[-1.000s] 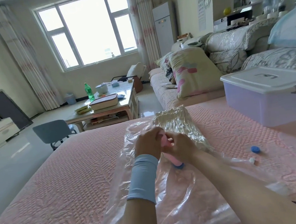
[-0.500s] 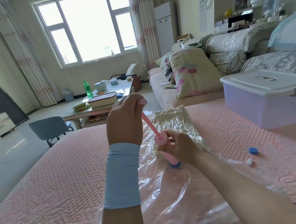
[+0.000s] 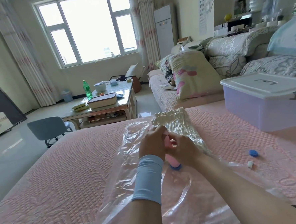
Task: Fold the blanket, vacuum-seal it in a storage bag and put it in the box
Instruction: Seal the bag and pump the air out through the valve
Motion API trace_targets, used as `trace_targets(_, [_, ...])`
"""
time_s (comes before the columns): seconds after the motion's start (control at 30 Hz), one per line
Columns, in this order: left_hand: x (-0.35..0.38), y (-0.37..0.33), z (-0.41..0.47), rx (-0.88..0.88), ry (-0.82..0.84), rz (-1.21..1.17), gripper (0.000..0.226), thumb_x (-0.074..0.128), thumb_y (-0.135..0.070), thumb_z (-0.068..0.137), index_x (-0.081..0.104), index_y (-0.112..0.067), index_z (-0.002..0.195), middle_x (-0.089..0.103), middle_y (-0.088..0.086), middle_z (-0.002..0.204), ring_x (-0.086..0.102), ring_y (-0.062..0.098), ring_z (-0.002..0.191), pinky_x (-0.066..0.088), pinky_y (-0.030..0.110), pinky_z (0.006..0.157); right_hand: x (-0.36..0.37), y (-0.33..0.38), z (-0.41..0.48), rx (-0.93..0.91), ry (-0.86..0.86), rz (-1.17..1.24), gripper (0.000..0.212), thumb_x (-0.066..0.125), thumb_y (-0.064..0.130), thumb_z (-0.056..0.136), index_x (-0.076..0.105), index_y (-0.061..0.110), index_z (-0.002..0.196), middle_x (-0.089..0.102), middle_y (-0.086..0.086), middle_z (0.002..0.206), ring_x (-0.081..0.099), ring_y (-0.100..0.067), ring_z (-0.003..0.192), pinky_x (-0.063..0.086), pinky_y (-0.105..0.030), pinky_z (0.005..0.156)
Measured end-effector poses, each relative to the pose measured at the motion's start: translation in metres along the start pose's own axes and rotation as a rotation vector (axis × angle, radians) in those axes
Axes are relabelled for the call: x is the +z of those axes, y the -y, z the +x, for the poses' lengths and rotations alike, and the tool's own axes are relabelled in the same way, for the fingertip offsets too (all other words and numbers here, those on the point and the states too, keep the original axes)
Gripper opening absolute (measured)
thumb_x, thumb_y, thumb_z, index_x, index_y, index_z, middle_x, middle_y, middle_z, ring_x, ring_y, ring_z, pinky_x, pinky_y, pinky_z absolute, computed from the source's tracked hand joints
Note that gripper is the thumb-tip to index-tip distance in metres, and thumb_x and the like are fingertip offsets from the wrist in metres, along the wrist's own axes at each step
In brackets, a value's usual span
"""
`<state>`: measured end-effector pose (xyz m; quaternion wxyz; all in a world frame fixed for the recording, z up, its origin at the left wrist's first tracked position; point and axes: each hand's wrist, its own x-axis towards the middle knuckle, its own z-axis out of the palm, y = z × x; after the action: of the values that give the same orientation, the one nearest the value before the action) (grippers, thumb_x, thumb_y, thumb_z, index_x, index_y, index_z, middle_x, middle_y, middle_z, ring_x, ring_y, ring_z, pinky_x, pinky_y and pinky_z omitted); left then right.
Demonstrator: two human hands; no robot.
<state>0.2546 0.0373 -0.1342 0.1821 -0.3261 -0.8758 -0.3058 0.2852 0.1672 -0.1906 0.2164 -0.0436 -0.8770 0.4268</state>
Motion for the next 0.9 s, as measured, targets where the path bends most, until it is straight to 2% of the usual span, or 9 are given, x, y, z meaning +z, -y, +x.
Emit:
trace_targets(0.07, [-0.009,-0.003,-0.001,0.031,-0.062,0.009,0.011,0.053,-0.014,0.093,0.063,-0.016,0.096,0.065,0.004,0.090,0.059,0.028,0.083,0.049,0.032,0.070,0.000,0.000,-0.001,-0.017,0.002,-0.011,0.047,0.067,0.059,0.076,0.066,0.033,0.115,0.076,0.013,0.100,0.071,-0.007,0.097,0.057,-0.038,0.084])
trace_targets(0.13, [-0.024,-0.010,-0.002,0.053,-0.165,0.009,0.013,0.052,-0.019,0.097,0.065,-0.016,0.096,0.067,0.001,0.089,0.058,0.024,0.082,0.048,0.031,0.069,-0.002,-0.001,-0.001,-0.027,-0.006,-0.022,0.043,0.077,0.048,0.079,0.066,0.032,0.117,0.075,0.014,0.101,0.071,-0.007,0.098,0.058,-0.039,0.085])
trace_targets(0.3, [-0.080,-0.021,0.004,0.189,-0.482,0.036,0.019,0.052,-0.027,0.097,0.067,-0.018,0.091,0.067,-0.003,0.083,0.059,0.020,0.074,0.050,0.029,0.063,-0.003,0.002,0.000,-0.034,-0.008,-0.007,0.047,0.080,0.040,0.079,0.065,0.033,0.122,0.073,0.018,0.107,0.069,-0.004,0.100,0.057,-0.034,0.091])
trace_targets(0.4, [-0.090,-0.024,0.006,0.187,-0.566,0.007,0.019,0.052,-0.028,0.096,0.068,-0.019,0.093,0.065,-0.010,0.082,0.059,0.016,0.074,0.047,0.025,0.064,-0.001,0.000,-0.001,-0.039,0.048,-0.037,0.048,0.078,0.041,0.081,0.063,0.029,0.125,0.072,0.016,0.113,0.067,-0.007,0.104,0.055,-0.032,0.092])
trace_targets(0.5, [-0.073,-0.020,0.011,0.124,-0.591,-0.061,0.015,0.056,-0.027,0.096,0.070,-0.022,0.094,0.069,-0.008,0.086,0.061,0.013,0.076,0.049,0.023,0.068,0.001,-0.001,-0.002,-0.033,0.053,-0.037,0.044,0.079,0.039,0.081,0.064,0.030,0.121,0.072,0.015,0.112,0.067,-0.009,0.104,0.053,-0.025,0.087])
trace_targets(0.57, [-0.051,-0.012,0.014,0.109,-0.466,-0.090,0.014,0.058,-0.026,0.095,0.071,-0.023,0.094,0.071,-0.007,0.089,0.061,0.011,0.076,0.047,0.022,0.069,0.001,0.000,-0.002,-0.017,0.028,-0.039,0.041,0.079,0.041,0.080,0.065,0.032,0.117,0.073,0.016,0.109,0.068,-0.008,0.101,0.052,-0.026,0.085])
trace_targets(0.7, [0.002,0.003,0.004,-0.073,-0.004,-0.080,0.016,0.059,-0.023,0.092,0.073,-0.026,0.098,0.073,-0.002,0.096,0.060,0.016,0.078,0.047,0.025,0.075,0.001,0.000,-0.002,0.015,0.008,-0.049,0.040,0.073,0.046,0.080,0.066,0.033,0.116,0.074,0.014,0.103,0.070,-0.008,0.098,0.055,-0.029,0.082])
trace_targets(0.83, [0.008,0.003,0.004,-0.180,0.075,-0.437,0.032,0.062,-0.007,0.084,0.074,-0.031,0.103,0.072,-0.008,0.107,0.067,0.009,0.091,0.053,0.024,0.086,-0.004,0.000,-0.003,0.020,0.005,0.020,0.041,0.075,0.035,0.082,0.064,0.030,0.121,0.074,0.009,0.106,0.070,-0.012,0.100,0.056,-0.039,0.088])
trace_targets(0.9, [0.003,0.006,0.005,-0.219,0.139,-0.605,0.045,0.060,0.000,0.082,0.068,-0.032,0.113,0.069,-0.006,0.112,0.065,0.007,0.096,0.053,0.022,0.088,-0.010,0.001,-0.004,0.005,0.002,0.002,0.048,0.076,0.039,0.083,0.060,0.027,0.127,0.072,0.006,0.110,0.070,-0.015,0.100,0.056,-0.042,0.089])
